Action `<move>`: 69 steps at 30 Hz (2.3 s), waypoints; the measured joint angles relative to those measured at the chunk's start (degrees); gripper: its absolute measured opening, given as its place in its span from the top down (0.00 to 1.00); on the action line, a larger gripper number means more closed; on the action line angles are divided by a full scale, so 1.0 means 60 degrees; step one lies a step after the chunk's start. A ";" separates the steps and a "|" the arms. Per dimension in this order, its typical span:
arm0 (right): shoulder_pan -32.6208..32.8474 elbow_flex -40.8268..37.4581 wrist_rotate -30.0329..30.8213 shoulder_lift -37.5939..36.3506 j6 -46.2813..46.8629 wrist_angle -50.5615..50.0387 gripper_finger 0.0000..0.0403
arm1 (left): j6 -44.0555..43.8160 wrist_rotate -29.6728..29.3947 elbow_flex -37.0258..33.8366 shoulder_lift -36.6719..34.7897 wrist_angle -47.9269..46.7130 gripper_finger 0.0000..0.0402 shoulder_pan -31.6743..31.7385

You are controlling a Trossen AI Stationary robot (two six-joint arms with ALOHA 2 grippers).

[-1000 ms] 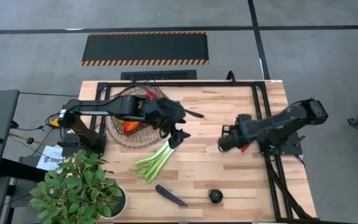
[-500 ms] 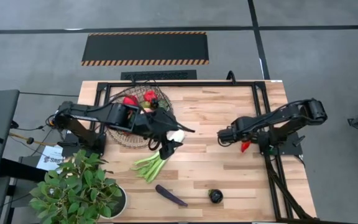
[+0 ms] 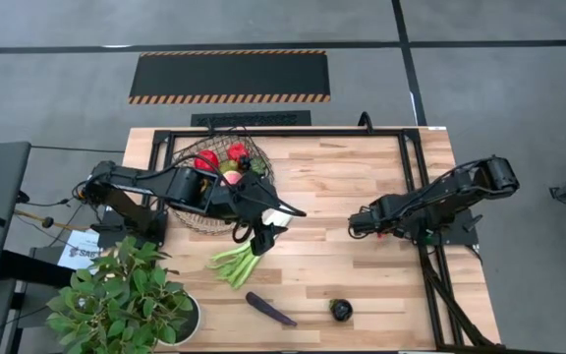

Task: Build produce basket
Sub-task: Put the red chili pepper into the wire basket

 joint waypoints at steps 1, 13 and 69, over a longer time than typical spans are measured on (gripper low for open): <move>-0.0006 -0.0100 -0.0020 -0.0020 0.0011 0.0288 0.37 | 0.0003 0.0000 0.0000 0.0000 0.0000 0.27 0.0000; 0.0077 -0.0025 0.0041 -0.0004 -0.0630 0.0609 0.79 | 0.0026 -0.0259 0.0000 0.0000 -0.0055 0.27 0.0000; 0.3859 0.7166 0.6954 -0.0704 -1.5052 0.7504 0.83 | -0.0113 0.3165 -0.4251 -0.1434 1.0231 0.27 0.1548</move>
